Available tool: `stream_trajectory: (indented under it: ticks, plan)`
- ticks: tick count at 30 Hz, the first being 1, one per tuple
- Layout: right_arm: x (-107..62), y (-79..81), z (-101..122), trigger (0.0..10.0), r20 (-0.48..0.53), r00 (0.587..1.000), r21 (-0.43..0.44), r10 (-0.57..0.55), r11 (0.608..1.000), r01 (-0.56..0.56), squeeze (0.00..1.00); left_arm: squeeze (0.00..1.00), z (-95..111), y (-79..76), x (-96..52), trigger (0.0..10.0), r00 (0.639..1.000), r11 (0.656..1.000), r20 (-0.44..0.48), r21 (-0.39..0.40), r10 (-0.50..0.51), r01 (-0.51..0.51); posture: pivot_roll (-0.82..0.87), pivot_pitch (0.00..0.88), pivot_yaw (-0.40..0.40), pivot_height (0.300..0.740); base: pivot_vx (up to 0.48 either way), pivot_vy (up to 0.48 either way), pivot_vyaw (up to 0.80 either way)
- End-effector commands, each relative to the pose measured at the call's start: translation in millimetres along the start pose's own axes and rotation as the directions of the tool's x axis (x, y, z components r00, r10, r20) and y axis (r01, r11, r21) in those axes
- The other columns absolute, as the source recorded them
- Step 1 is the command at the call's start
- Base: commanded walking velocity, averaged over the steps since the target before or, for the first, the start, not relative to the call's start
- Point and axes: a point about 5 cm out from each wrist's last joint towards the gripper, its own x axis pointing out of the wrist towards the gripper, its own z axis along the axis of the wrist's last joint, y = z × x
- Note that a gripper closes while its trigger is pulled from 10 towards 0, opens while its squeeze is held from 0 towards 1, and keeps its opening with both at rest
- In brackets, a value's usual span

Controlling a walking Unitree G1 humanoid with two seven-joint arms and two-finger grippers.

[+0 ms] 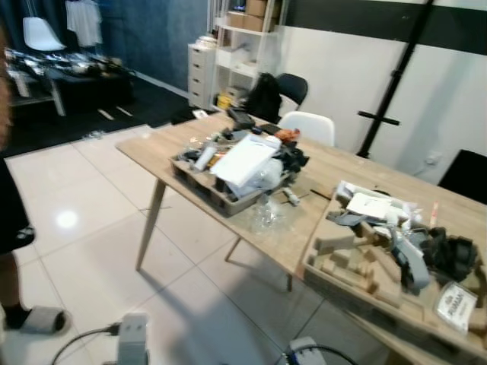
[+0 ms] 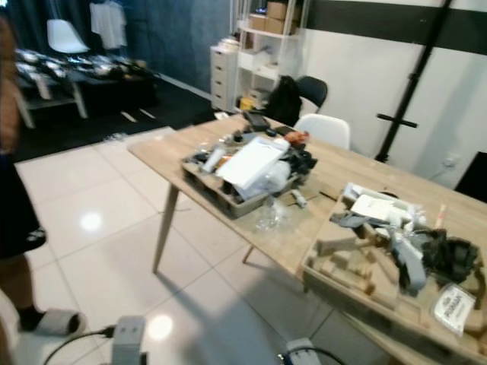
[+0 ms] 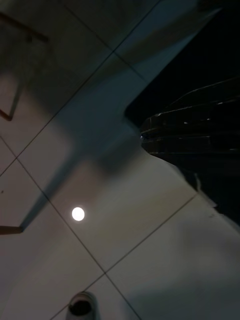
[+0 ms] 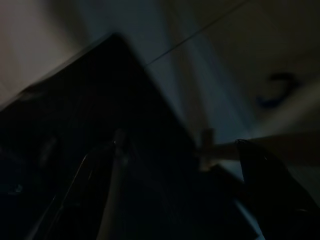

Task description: Picking trash to rubbish bin

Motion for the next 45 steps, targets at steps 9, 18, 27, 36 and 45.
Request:
stream_trajectory:
  ticks: [9,18,27,36,45]
  plan:
    - [1.0,9.1,1,10.0,0.004,1.0,0.005,0.021,1.0,-0.021,0.0,0.0,-8,1.3,-2.8,10.0,1.0,0.999,-0.027,0.03,-0.013,0.014,0.04,0.038,-0.057,0.74,0.0,0.0,0.0]
    - [0.8,9.3,-1,10.0,-0.001,1.0,0.0,0.023,1.0,-0.023,0.0,0.0,-9,0.6,-3.4,10.0,0.999,0.999,-0.031,0.034,-0.016,0.017,0.05,0.04,-0.06,0.74,0.0,0.0,0.0]
    - [0.9,9.7,-1,10.0,-0.009,1.0,-0.002,0.026,1.0,-0.026,0.0,0.0,-12,1.6,-3.9,10.0,0.999,0.999,-0.052,0.031,-0.012,0.013,0.05,0.038,-0.061,0.74,0.0,-0.286,0.0]
    - [0.2,8.4,-8,10.0,-0.058,0.998,-0.038,0.01,0.999,-0.013,0.0,0.0,-14,3.0,-4.4,10.0,0.998,1.0,-0.059,0.025,-0.002,0.004,0.05,0.035,-0.061,0.74,0.0,0.0,0.0]
    - [-1.5,4.6,-20,10.0,-0.15,0.989,-0.073,-0.014,0.997,0.003,0.0,0.0,-15,4.5,-4.9,10.0,0.998,1.0,-0.064,0.03,0.002,0.0,0.05,0.038,-0.063,0.74,0.0,0.0,-0.27]
